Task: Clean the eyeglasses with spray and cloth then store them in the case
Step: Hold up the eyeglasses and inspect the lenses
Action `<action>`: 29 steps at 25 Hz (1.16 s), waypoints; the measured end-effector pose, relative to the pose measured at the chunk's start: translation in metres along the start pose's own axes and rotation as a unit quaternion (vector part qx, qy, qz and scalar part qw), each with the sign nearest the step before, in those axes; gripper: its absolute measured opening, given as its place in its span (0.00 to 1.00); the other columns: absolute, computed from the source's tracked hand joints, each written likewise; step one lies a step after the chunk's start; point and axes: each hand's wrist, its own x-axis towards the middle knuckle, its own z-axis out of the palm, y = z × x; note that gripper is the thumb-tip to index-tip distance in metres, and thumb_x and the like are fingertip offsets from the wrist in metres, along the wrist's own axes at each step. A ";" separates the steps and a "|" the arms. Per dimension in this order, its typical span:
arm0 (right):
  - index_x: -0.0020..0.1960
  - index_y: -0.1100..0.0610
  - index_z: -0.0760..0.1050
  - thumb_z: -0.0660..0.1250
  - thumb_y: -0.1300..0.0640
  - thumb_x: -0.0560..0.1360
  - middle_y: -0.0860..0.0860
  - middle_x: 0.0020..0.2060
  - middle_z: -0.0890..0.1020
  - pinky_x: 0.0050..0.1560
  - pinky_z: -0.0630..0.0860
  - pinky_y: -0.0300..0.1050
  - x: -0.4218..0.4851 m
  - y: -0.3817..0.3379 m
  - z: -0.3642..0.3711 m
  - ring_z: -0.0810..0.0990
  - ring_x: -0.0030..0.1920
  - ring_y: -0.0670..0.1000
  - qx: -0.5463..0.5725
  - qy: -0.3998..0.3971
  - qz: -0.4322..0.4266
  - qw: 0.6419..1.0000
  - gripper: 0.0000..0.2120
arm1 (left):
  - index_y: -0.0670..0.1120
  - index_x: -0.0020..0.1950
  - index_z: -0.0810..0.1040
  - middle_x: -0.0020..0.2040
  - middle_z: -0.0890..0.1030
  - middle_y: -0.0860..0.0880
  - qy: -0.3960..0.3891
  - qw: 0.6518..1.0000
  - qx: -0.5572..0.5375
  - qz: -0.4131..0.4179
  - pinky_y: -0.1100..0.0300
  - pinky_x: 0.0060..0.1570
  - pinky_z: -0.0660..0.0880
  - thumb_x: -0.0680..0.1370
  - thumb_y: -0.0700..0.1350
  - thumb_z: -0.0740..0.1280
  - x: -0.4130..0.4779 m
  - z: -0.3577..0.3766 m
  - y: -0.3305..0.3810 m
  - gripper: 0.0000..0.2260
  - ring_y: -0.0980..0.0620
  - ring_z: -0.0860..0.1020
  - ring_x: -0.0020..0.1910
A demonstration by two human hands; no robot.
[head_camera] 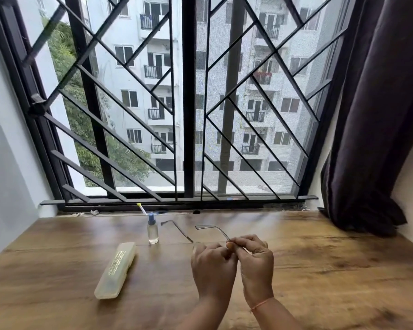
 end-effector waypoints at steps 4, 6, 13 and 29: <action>0.33 0.38 0.81 0.72 0.70 0.65 0.41 0.33 0.80 0.43 0.67 0.28 0.002 -0.007 -0.001 0.73 0.45 0.49 -0.001 -0.051 -0.021 0.998 0.24 | 0.46 0.24 0.76 0.23 0.72 0.54 0.007 0.995 -0.097 -0.002 0.65 0.34 0.62 0.68 0.51 0.63 0.007 -0.003 -0.003 0.14 0.53 0.70 0.30; 0.37 0.39 0.82 0.70 0.70 0.68 0.41 0.34 0.80 0.44 0.67 0.28 0.008 -0.013 -0.006 0.71 0.44 0.47 0.025 -0.083 -0.020 0.996 0.23 | 0.48 0.28 0.81 0.24 0.76 0.54 -0.005 0.978 -0.204 -0.040 0.67 0.33 0.65 0.67 0.47 0.71 0.013 -0.012 0.000 0.08 0.55 0.73 0.32; 0.41 0.42 0.83 0.69 0.69 0.69 0.40 0.35 0.80 0.55 0.67 0.44 0.038 0.008 -0.046 0.72 0.50 0.53 0.089 -0.004 0.014 0.996 0.20 | 0.40 0.34 0.82 0.26 0.78 0.49 -0.071 0.816 -0.510 -0.261 0.65 0.28 0.64 0.68 0.35 0.72 0.045 -0.055 -0.017 0.03 0.58 0.69 0.25; 0.39 0.39 0.82 0.74 0.69 0.60 0.43 0.33 0.81 0.48 0.64 0.32 0.032 0.013 -0.044 0.71 0.42 0.49 0.014 -0.079 -0.038 0.996 0.24 | 0.45 0.28 0.80 0.24 0.70 0.52 -0.200 0.552 -0.684 -0.433 0.65 0.27 0.61 0.66 0.45 0.67 0.050 -0.064 -0.049 0.08 0.55 0.64 0.23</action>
